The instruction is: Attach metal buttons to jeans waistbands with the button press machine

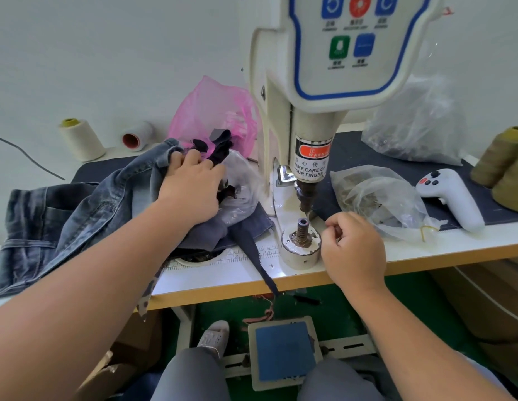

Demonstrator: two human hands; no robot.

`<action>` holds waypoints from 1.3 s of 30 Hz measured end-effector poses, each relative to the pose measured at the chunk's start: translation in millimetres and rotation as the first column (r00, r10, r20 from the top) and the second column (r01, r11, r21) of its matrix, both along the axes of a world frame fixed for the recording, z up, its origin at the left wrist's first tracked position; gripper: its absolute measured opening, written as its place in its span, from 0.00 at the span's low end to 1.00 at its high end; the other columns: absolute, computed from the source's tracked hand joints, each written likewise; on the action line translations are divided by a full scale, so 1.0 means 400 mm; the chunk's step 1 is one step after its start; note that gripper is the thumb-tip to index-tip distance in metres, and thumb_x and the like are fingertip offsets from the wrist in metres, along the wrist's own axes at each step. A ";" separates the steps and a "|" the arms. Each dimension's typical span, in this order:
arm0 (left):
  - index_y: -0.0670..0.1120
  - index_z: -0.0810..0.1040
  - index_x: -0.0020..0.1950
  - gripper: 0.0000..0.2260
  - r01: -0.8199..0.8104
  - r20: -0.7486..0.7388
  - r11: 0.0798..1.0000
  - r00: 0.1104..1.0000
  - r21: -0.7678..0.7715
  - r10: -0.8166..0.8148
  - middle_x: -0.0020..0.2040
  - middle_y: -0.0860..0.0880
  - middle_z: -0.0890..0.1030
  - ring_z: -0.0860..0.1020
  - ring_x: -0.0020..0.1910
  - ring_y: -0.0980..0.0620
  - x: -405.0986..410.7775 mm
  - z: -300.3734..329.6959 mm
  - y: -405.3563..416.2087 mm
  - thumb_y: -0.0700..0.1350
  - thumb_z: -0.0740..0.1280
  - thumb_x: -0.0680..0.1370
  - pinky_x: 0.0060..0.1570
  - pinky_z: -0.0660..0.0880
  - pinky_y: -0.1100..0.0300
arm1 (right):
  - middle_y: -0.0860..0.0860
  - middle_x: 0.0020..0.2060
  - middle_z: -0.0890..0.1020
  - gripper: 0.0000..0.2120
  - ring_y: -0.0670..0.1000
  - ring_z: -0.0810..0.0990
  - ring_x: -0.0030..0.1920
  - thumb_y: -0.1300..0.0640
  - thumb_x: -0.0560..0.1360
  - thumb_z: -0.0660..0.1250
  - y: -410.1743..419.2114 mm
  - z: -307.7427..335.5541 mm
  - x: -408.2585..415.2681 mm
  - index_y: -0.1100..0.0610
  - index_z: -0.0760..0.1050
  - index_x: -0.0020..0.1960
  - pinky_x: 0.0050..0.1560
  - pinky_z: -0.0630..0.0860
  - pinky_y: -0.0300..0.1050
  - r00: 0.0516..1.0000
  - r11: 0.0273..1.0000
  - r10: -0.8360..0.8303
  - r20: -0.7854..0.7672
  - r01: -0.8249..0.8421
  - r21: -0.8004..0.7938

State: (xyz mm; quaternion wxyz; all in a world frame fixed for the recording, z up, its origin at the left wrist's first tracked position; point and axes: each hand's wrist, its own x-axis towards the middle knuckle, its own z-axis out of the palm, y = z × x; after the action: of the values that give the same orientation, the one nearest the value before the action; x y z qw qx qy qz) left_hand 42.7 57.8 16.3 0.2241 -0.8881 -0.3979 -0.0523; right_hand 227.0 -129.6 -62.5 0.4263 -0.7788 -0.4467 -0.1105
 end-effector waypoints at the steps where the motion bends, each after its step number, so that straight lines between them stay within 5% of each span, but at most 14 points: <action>1: 0.49 0.74 0.59 0.13 -0.036 -0.008 0.999 0.999 0.028 0.036 0.57 0.48 0.79 0.68 0.61 0.43 0.001 0.003 0.001 0.45 0.64 0.75 0.58 0.54 0.46 | 0.50 0.34 0.78 0.06 0.51 0.73 0.36 0.67 0.72 0.66 0.000 0.002 0.000 0.60 0.79 0.40 0.31 0.62 0.36 1.000 1.000 0.001 0.000 -0.001 0.001; 10: 0.44 0.68 0.46 0.12 -0.211 0.367 0.957 0.921 0.198 0.127 0.40 0.38 0.79 0.73 0.46 0.38 -0.033 0.050 0.041 0.34 0.64 0.66 0.46 0.54 0.48 | 0.48 0.34 0.75 0.06 0.50 0.72 0.35 0.67 0.73 0.66 0.000 0.003 -0.001 0.59 0.79 0.39 0.32 0.61 0.35 1.000 1.000 -0.005 0.002 0.005 -0.005; 15: 0.42 0.72 0.61 0.18 -0.129 0.195 0.976 0.976 0.177 0.094 0.56 0.37 0.74 0.70 0.55 0.38 -0.028 -0.002 0.039 0.36 0.65 0.71 0.53 0.61 0.44 | 0.50 0.34 0.77 0.06 0.51 0.72 0.36 0.67 0.73 0.66 0.001 0.001 -0.001 0.60 0.79 0.40 0.31 0.62 0.36 1.000 1.000 -0.004 0.003 0.004 -0.008; 20: 0.49 0.80 0.60 0.11 0.120 0.213 0.975 0.974 -0.188 -0.078 0.59 0.45 0.74 0.68 0.60 0.42 0.027 -0.052 0.005 0.47 0.63 0.79 0.60 0.61 0.47 | 0.51 0.34 0.78 0.06 0.51 0.72 0.36 0.67 0.72 0.66 0.001 0.000 0.000 0.60 0.79 0.39 0.31 0.61 0.36 1.000 1.000 -0.001 0.005 0.001 0.003; 23: 0.52 0.80 0.60 0.15 0.047 0.104 0.926 0.995 -0.374 -0.008 0.60 0.46 0.73 0.69 0.60 0.42 0.049 -0.052 0.009 0.54 0.57 0.82 0.59 0.62 0.47 | 0.51 0.34 0.78 0.06 0.52 0.72 0.36 0.68 0.72 0.66 0.002 -0.001 0.000 0.60 0.78 0.39 0.31 0.61 0.35 1.000 1.000 -0.002 0.007 0.002 0.009; 29: 0.52 0.78 0.56 0.12 -0.108 -0.007 0.921 0.993 -0.375 0.114 0.46 0.49 0.72 0.71 0.46 0.46 0.072 -0.038 -0.001 0.41 0.60 0.77 0.51 0.60 0.52 | 0.51 0.33 0.78 0.06 0.51 0.72 0.35 0.68 0.72 0.66 0.003 -0.001 -0.002 0.60 0.79 0.39 0.31 0.61 0.35 1.000 1.000 -0.003 0.019 0.003 0.011; 34: 0.50 0.77 0.55 0.09 -0.190 -0.082 0.931 0.981 -0.313 0.173 0.40 0.51 0.73 0.72 0.45 0.46 0.098 -0.049 -0.020 0.41 0.62 0.77 0.49 0.61 0.51 | 0.51 0.34 0.78 0.06 0.51 0.72 0.36 0.67 0.73 0.66 0.001 -0.001 -0.001 0.60 0.79 0.40 0.32 0.61 0.35 1.000 1.000 -0.004 0.012 0.004 -0.009; 39: 0.47 0.78 0.57 0.12 -0.262 -0.080 0.863 0.964 -0.431 0.252 0.42 0.48 0.74 0.71 0.46 0.44 0.114 -0.034 -0.022 0.38 0.62 0.76 0.55 0.67 0.48 | 0.51 0.34 0.78 0.06 0.51 0.72 0.35 0.67 0.72 0.66 0.001 0.000 -0.002 0.60 0.79 0.39 0.31 0.62 0.35 1.000 1.000 -0.006 0.011 0.006 -0.004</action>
State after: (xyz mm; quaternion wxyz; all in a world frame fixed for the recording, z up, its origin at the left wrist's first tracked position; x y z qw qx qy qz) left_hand 88.1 48.9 2.6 0.0277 -0.8551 -0.5117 0.0783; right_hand 226.2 -129.2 -62.7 0.4218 -0.7805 -0.4469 -0.1150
